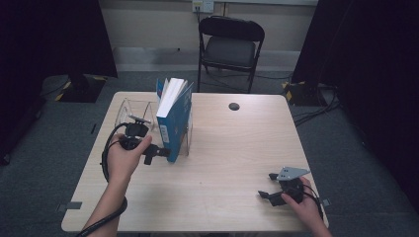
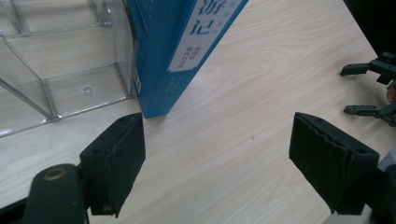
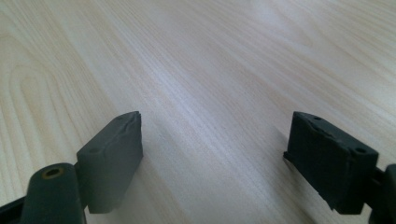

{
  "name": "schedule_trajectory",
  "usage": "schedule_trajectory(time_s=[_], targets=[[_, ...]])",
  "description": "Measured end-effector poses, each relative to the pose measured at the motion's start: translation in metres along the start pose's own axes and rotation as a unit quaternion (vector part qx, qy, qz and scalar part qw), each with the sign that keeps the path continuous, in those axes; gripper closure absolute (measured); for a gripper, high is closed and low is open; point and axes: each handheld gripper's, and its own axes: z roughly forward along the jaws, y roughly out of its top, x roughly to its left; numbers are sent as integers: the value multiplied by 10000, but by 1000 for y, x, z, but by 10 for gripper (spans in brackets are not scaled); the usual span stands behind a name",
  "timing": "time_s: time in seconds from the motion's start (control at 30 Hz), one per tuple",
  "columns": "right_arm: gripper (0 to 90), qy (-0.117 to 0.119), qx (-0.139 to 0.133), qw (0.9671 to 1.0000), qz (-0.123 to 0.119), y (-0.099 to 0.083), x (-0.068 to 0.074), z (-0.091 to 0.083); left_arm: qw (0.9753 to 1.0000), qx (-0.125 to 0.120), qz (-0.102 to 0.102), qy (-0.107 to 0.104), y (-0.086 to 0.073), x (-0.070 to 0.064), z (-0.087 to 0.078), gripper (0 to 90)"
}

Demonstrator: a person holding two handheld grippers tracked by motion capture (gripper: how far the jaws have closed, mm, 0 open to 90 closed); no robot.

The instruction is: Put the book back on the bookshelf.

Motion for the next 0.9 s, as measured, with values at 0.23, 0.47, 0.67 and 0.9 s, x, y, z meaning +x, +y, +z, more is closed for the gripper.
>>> schedule_trajectory(time_s=[0.23, 0.47, 0.67, 0.9], targets=[[176, 7, 3, 10000, -8, 0, 0, 0, 10000, 10, -10, -42, -10, 6, 5, 188], [176, 7, 4, 10000, -8, 0, 0, 0, 10000, -20, -26, -49, -17, 9, 10, 192], [176, 7, 4, 10000, -9, 0, 0, 0, 9999, 36, -83, -75, -24, 13, 12, 193], [176, 6, 4, 10000, -9, 0, 0, 0, 9998, 78, -134, -111, -34, 20, 15, 193]])
